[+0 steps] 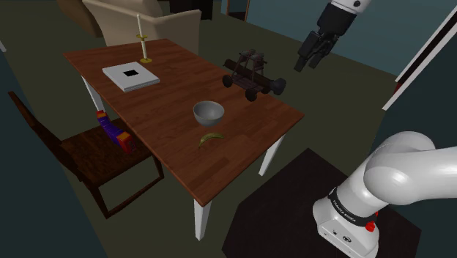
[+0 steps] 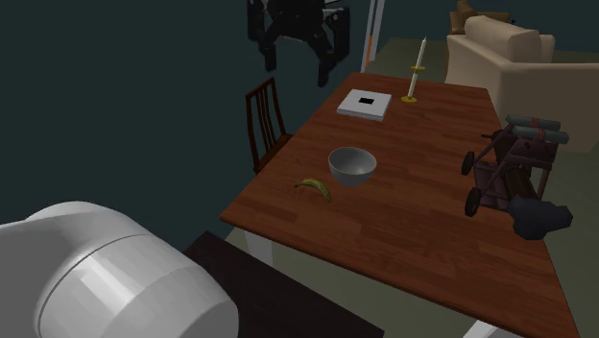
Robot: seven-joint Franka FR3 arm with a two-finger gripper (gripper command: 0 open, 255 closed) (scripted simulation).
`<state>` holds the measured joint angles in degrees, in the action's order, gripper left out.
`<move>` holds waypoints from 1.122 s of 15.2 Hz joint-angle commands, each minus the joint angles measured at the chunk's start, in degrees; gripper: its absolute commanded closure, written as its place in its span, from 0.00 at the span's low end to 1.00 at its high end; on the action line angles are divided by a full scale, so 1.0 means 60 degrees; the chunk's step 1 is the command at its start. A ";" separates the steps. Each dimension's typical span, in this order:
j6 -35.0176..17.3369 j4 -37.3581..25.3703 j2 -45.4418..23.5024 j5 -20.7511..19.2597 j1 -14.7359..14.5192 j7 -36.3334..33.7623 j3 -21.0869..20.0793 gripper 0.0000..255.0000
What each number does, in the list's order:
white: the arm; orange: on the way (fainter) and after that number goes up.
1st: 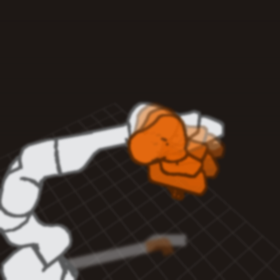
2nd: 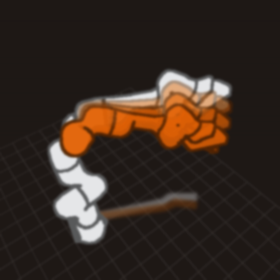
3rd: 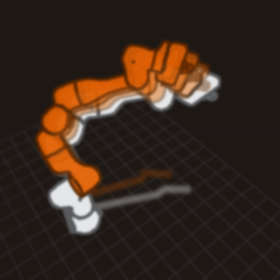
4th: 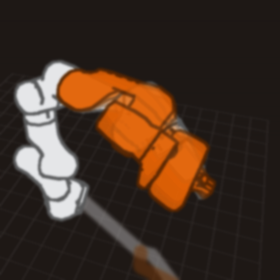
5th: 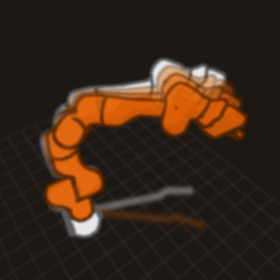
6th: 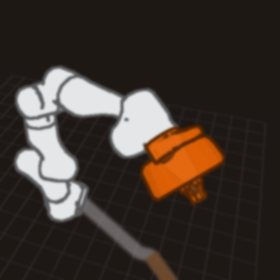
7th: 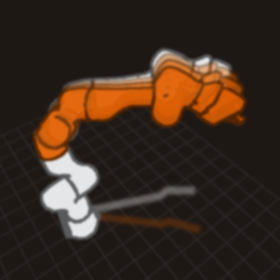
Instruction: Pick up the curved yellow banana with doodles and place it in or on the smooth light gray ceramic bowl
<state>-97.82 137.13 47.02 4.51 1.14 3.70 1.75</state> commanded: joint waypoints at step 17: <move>-0.5069 0.0985 -0.4390 0.0177 -0.1449 0.5246 0.1702 0.00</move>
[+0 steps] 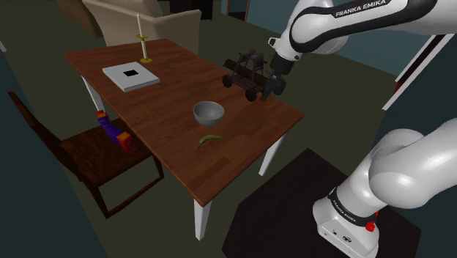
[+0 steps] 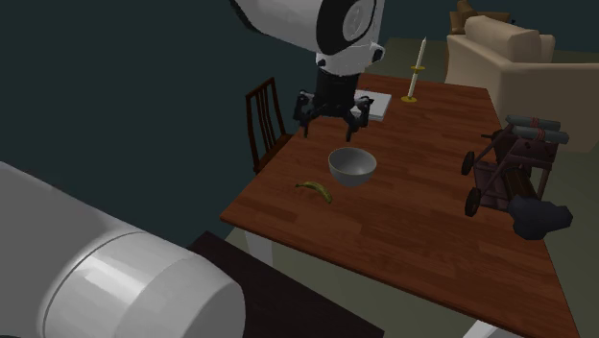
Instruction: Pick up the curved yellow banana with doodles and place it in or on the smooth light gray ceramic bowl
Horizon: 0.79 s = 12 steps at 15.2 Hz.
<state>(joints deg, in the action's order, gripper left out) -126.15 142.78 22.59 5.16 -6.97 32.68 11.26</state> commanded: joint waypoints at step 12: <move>-0.2704 -0.1710 -0.5029 0.2274 -0.0959 0.5179 0.0381 0.00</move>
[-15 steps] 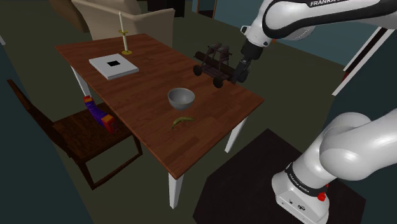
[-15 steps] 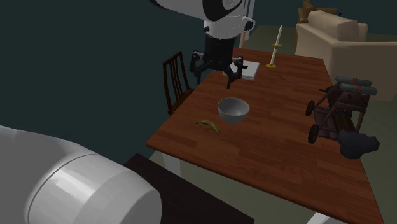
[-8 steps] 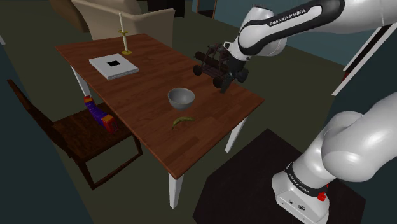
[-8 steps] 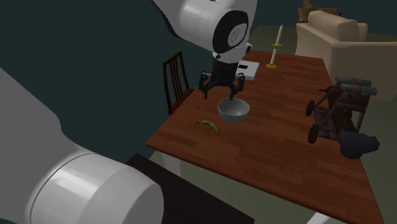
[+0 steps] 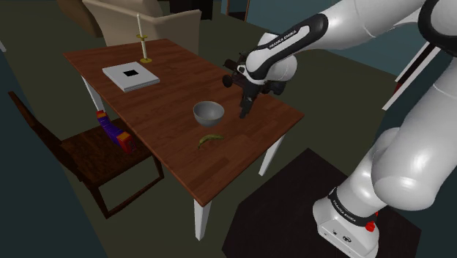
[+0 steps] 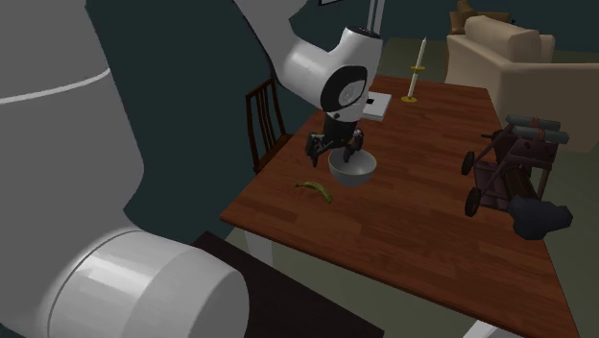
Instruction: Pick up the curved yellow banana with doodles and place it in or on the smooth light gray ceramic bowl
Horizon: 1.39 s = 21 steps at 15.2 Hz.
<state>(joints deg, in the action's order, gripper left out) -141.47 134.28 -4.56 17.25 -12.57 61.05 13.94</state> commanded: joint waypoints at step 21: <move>-0.1383 -0.4719 -0.6560 0.1339 0.0359 0.4504 -0.1709 0.00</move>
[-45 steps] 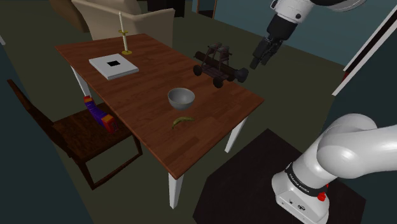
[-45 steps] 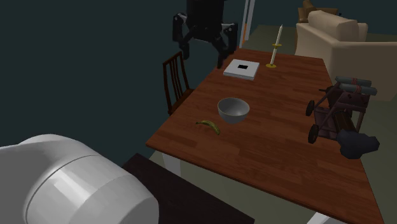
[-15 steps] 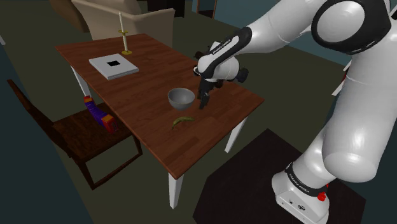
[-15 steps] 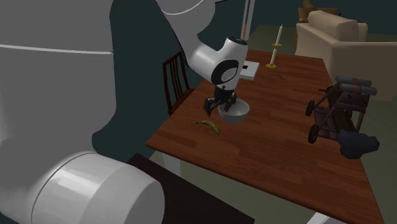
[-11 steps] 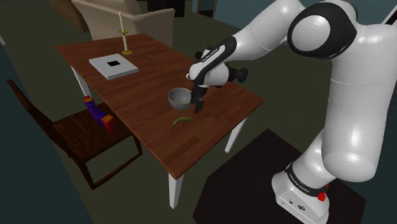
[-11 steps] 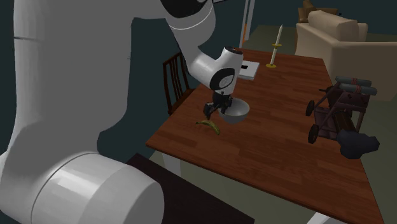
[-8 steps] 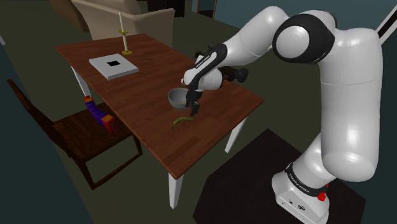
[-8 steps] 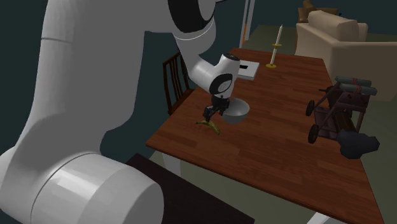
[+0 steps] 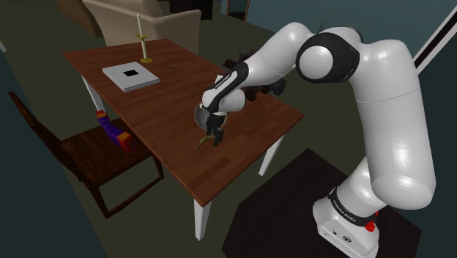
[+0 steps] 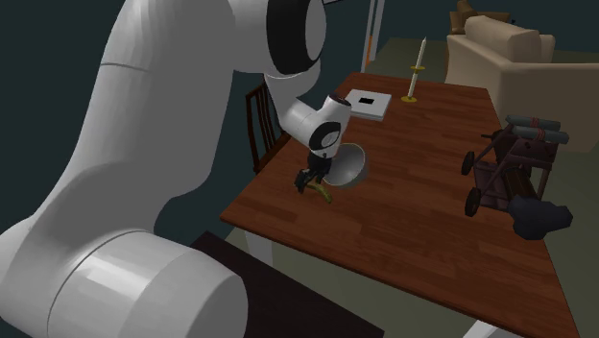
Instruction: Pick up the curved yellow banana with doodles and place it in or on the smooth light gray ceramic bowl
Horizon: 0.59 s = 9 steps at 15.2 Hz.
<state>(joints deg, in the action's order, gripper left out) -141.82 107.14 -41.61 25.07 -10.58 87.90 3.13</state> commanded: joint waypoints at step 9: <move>-0.1471 -0.0355 -0.0694 0.0153 -0.0007 0.0101 0.0073 0.00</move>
<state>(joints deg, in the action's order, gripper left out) -150.61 105.09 -45.70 25.99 -10.65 88.53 3.52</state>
